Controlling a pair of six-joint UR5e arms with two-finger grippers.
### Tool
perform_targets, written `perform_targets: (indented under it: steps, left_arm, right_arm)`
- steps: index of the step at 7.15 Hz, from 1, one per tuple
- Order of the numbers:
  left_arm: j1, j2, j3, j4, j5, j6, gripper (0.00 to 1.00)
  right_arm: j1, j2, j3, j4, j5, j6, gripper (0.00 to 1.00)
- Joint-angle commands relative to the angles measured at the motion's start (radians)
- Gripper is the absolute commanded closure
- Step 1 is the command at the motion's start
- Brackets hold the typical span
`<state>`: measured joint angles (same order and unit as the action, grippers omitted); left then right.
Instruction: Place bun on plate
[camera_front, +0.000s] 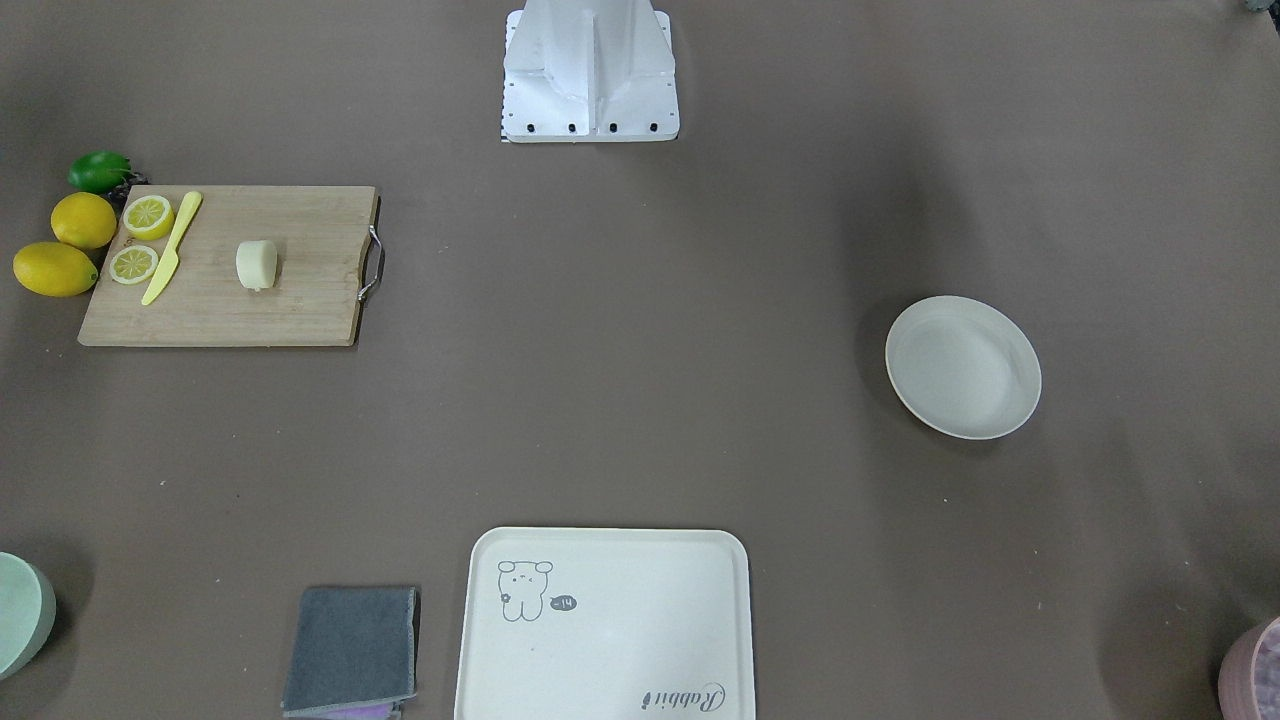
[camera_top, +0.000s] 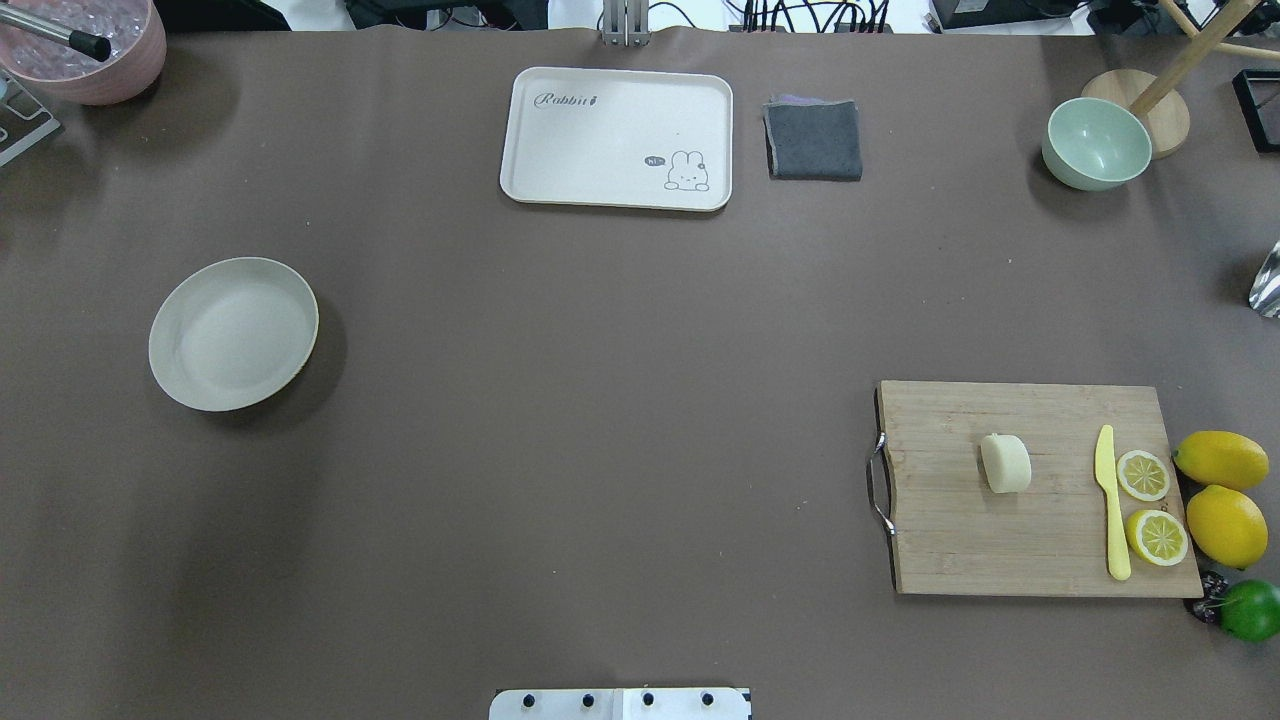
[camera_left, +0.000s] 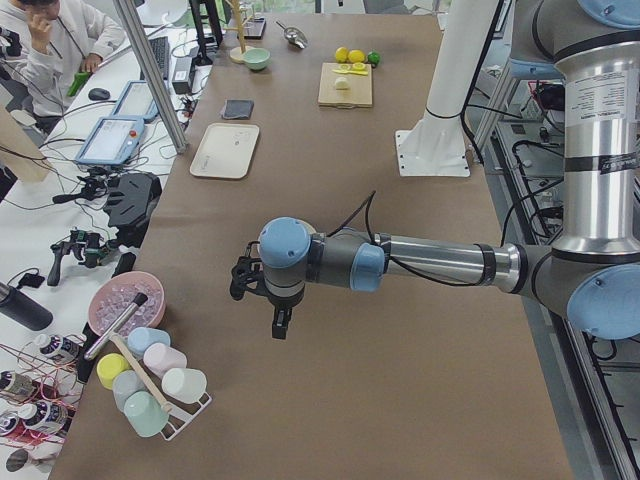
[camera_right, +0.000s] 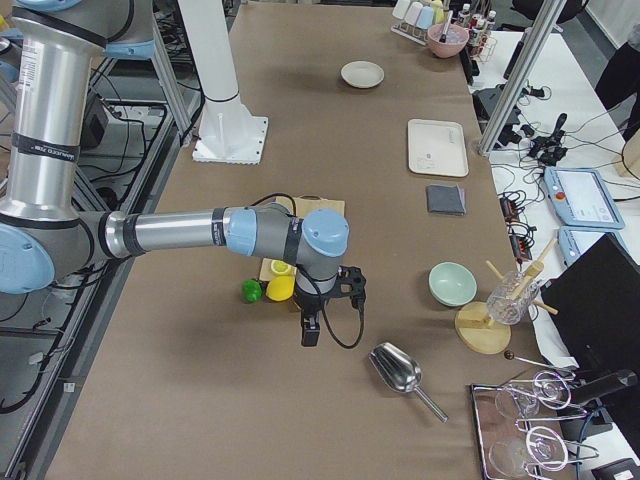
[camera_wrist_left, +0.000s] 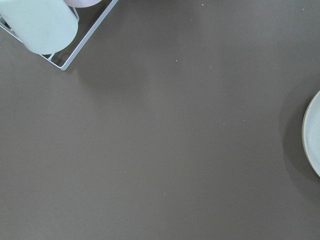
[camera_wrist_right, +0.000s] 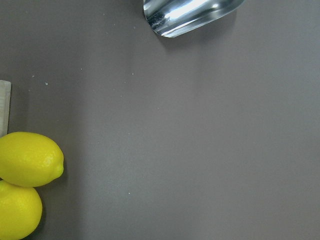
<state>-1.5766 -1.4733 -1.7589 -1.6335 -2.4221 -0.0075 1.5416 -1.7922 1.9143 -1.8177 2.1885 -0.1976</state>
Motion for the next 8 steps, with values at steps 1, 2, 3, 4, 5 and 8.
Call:
perform_targets:
  steps: [1, 2, 3, 4, 5, 8]
  left_arm:
    - [0.0, 0.002, -0.016, 0.0, 0.0, 0.0, 0.02]
    - [0.0, -0.001, -0.016, 0.0, 0.0, 0.0, 0.02]
    - [-0.002, 0.002, -0.027, 0.0, 0.0, 0.0, 0.02]
    - [-0.008, -0.001, -0.03, 0.0, -0.002, 0.0, 0.02]
    - [-0.01, -0.004, -0.043, -0.002, -0.002, 0.0, 0.02]
    - [-0.069, -0.034, -0.071, -0.116, 0.005, -0.005, 0.02]
  right_arm:
    - [0.0, 0.005, 0.034, 0.0, 0.01, 0.006, 0.0]
    - [0.0, 0.004, 0.064, 0.0, 0.014, 0.007, 0.0]
    - [0.0, 0.005, 0.083, 0.001, 0.014, 0.004, 0.0]
    - [0.0, 0.005, 0.104, 0.003, 0.011, -0.003, 0.0]
    - [0.003, 0.004, 0.133, 0.024, 0.011, -0.006, 0.0]
    - [0.075, 0.013, 0.083, 0.442, 0.013, 0.016, 0.0]
